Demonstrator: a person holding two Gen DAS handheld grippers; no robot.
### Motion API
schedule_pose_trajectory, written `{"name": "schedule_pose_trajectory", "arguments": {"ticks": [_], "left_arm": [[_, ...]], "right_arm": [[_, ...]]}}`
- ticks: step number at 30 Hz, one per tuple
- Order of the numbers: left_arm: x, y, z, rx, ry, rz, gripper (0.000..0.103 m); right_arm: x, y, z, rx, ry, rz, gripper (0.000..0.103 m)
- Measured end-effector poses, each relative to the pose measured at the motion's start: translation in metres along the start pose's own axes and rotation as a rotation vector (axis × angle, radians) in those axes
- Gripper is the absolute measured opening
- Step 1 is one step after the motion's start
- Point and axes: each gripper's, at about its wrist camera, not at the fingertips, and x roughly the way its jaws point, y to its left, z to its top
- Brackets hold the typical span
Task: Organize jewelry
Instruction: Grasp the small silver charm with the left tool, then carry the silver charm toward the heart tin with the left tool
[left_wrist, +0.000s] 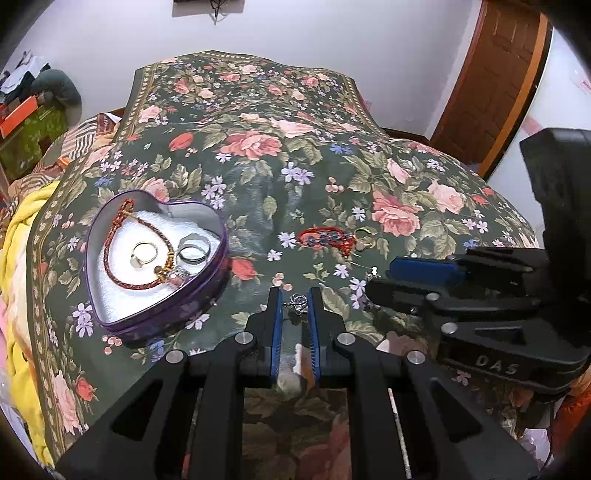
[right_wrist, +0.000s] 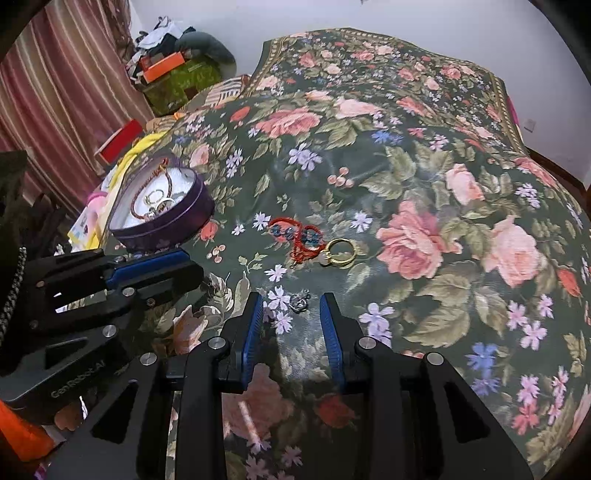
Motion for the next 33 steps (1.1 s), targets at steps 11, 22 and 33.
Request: {"name": "schedule_pose_trajectory", "arguments": {"ticks": [11,22,33], "left_arm": [[-0.003,-0.005,0.001,0.006,-0.008,0.002,0.012],[-0.038,-0.002,0.012,-0.009,-0.088,0.013,0.012],[-0.089,0.015,0.027,-0.033,-0.221,0.049,0.012]], "right_arm": [[0.003,0.004,-0.001,-0.020,-0.008,-0.036,0.010],[-0.036,0.010,0.011,-0.025,-0.114,-0.042,0.010],[-0.070,0.034,0.039,-0.064,-0.243,-0.021,0.010]]}}
